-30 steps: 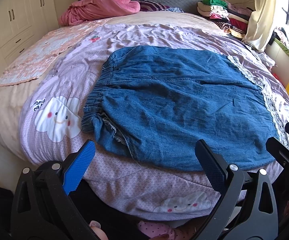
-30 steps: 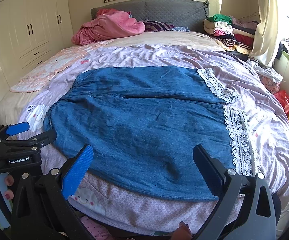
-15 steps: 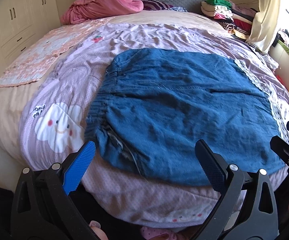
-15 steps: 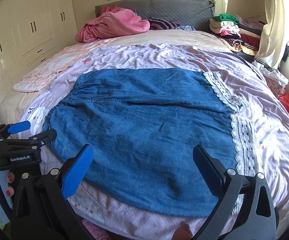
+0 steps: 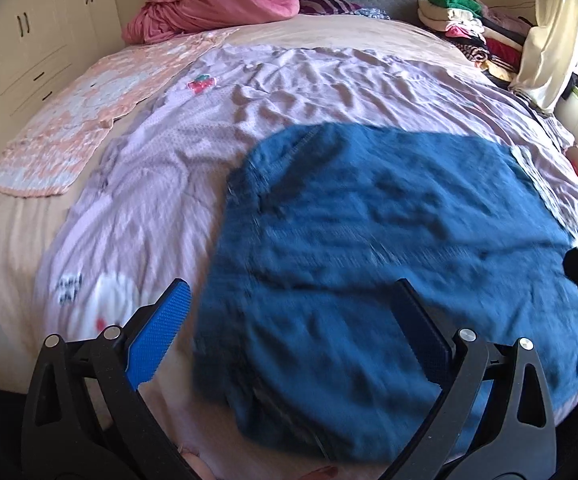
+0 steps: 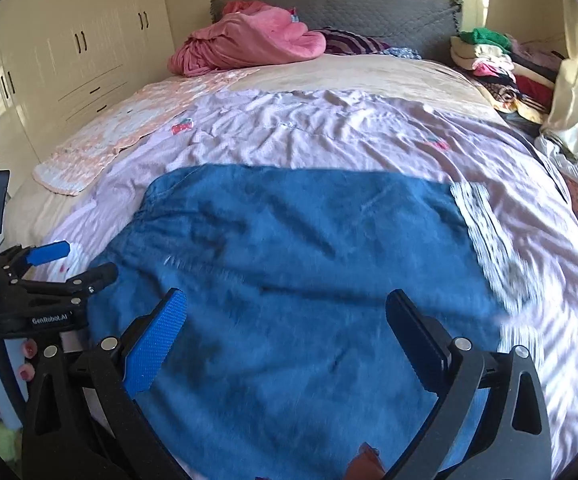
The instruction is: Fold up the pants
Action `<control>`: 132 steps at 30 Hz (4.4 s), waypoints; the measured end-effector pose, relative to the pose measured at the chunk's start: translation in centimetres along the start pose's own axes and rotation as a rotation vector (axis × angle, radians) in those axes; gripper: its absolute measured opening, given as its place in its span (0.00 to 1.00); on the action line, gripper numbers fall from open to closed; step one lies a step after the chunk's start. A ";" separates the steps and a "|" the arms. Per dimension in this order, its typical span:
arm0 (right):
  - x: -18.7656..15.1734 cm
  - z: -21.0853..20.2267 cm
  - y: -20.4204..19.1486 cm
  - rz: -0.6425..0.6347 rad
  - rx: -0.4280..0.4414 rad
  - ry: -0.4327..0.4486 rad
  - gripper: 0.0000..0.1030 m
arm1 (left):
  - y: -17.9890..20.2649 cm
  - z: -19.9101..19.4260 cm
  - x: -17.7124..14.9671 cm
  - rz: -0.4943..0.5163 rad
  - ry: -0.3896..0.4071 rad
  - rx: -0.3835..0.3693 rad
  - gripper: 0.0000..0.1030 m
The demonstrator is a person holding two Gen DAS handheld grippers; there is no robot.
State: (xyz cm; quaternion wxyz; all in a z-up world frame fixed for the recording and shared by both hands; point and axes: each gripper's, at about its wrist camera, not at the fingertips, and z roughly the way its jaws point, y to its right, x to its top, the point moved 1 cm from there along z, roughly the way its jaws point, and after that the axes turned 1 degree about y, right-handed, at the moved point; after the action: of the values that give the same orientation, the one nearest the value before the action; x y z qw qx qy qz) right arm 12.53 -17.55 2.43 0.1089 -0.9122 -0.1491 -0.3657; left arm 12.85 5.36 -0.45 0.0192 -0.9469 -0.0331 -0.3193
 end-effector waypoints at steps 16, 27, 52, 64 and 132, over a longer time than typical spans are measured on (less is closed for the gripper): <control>8.4 11.9 0.9 -0.124 0.048 -0.117 0.96 | -5.4 10.0 7.6 -0.005 -0.067 -0.115 0.91; 10.7 17.7 -0.4 -0.229 0.096 -0.165 0.96 | -2.6 13.0 8.9 0.126 -0.086 -0.226 0.14; 11.0 16.1 -3.5 -0.384 0.286 -0.130 0.04 | -2.7 7.8 8.6 0.156 0.086 -0.242 0.06; 6.1 3.0 -3.4 -0.359 0.300 0.055 0.04 | -1.6 -1.5 4.5 0.177 0.285 -0.214 0.06; -9.0 0.1 -2.7 -0.099 0.326 -0.132 0.45 | 0.1 -2.3 -7.4 0.102 0.006 -0.324 0.51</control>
State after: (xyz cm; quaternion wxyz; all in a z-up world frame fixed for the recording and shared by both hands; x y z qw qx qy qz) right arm 5.48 -16.70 -3.72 0.2273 -0.8960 -0.2581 -0.2810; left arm 5.61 4.73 -3.15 -0.1176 -0.9370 0.0671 -0.3219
